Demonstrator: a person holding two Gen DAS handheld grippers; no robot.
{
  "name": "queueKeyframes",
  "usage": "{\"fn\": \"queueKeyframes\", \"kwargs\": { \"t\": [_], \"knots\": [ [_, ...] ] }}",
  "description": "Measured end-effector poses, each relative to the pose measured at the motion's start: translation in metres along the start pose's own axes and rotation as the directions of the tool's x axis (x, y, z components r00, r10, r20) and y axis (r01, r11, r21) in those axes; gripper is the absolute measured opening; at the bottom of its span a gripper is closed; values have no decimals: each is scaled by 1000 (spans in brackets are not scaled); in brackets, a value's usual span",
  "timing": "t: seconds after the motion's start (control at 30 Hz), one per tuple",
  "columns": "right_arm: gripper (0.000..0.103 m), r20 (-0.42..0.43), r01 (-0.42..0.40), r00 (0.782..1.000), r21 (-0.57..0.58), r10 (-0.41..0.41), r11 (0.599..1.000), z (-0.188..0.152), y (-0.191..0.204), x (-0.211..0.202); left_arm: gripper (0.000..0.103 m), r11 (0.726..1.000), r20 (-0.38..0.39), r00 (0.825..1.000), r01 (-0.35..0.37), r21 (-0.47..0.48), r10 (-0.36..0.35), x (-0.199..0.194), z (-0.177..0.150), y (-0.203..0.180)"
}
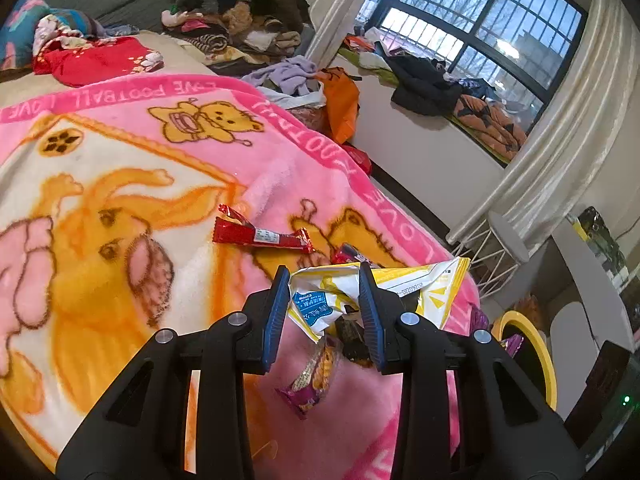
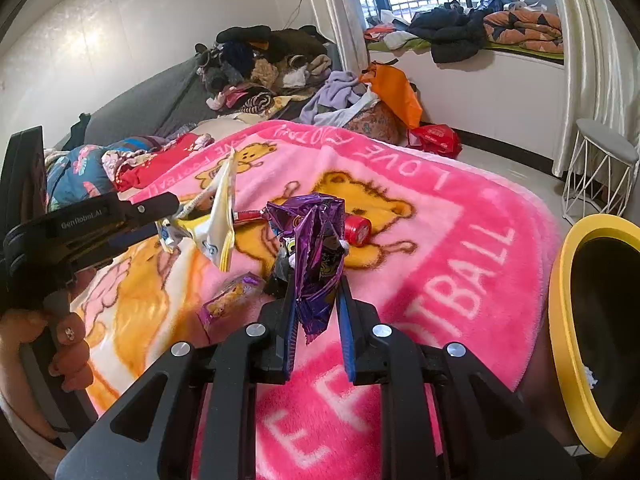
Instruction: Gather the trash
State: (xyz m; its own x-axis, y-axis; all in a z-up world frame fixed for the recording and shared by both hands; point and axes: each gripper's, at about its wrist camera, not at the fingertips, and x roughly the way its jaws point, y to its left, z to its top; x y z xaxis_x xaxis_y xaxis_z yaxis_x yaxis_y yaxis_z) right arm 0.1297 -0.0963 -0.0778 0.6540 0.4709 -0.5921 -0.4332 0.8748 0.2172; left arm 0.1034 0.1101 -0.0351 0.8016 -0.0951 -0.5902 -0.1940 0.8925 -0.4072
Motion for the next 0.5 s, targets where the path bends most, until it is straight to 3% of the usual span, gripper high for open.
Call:
{"fn": "queueKeyframes", "kwargs": {
  "t": [0.5],
  "knots": [
    [18, 25, 41, 999, 4, -41, 999, -6, -13, -24, 28, 997, -1, 999, 38, 73, -38, -3, -9, -34]
  ]
}}
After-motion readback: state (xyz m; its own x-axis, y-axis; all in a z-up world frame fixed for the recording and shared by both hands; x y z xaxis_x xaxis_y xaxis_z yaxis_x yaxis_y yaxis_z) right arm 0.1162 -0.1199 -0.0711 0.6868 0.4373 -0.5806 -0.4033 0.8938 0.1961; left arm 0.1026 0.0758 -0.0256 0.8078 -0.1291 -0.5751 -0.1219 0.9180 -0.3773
